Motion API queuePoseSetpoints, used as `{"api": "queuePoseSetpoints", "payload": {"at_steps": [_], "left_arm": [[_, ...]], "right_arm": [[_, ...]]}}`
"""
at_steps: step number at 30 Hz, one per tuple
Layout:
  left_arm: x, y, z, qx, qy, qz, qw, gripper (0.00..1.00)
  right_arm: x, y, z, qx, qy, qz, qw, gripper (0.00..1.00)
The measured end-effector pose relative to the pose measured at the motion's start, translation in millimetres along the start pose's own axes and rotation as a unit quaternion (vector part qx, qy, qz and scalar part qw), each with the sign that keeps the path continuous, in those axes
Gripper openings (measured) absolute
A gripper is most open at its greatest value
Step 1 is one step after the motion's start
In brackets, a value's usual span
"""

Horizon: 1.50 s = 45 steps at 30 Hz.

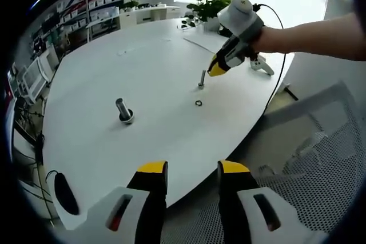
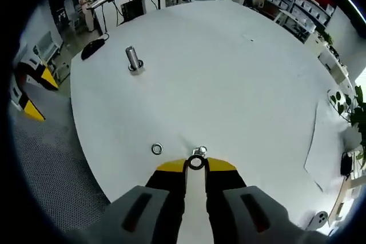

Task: Place the washer onto the threaded stud by aligning its center hole with the stud, sliding it down to the base, and recovering from edge contact or off-axis alignment until the washer reaches the visible bottom stop.

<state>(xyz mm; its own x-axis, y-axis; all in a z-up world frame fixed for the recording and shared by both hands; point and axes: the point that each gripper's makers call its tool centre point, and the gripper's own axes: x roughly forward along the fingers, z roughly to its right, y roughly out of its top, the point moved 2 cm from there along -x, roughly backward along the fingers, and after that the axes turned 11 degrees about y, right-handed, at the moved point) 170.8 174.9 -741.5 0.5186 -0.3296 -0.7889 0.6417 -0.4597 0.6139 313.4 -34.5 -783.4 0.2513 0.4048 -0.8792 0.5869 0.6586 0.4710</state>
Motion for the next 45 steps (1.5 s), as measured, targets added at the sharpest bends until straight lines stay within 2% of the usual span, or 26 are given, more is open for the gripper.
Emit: {"api": "queuePoseSetpoints", "payload": {"at_steps": [6, 18, 33, 45], "left_arm": [[0.2, 0.8, -0.8, -0.005, 0.0, 0.001, 1.0, 0.33], [0.1, -0.6, 2.2, 0.004, -0.004, -0.001, 1.0, 0.33], [-0.2, -0.3, 1.3, 0.001, -0.003, -0.001, 1.0, 0.32], [0.9, -1.1, -1.4, -0.004, 0.0, -0.004, 1.0, 0.32]], "right_arm": [[-1.0, 6.3, 2.2, -0.003, -0.004, 0.008, 1.0, 0.14], [6.1, 10.4, 8.4, -0.019, -0.008, -0.005, 0.9998, 0.14], [21.5, 3.4, 9.5, -0.043, 0.004, -0.045, 0.9981, 0.14], [39.0, -4.8, 12.1, -0.038, 0.018, -0.074, 0.9964, 0.14]]}}
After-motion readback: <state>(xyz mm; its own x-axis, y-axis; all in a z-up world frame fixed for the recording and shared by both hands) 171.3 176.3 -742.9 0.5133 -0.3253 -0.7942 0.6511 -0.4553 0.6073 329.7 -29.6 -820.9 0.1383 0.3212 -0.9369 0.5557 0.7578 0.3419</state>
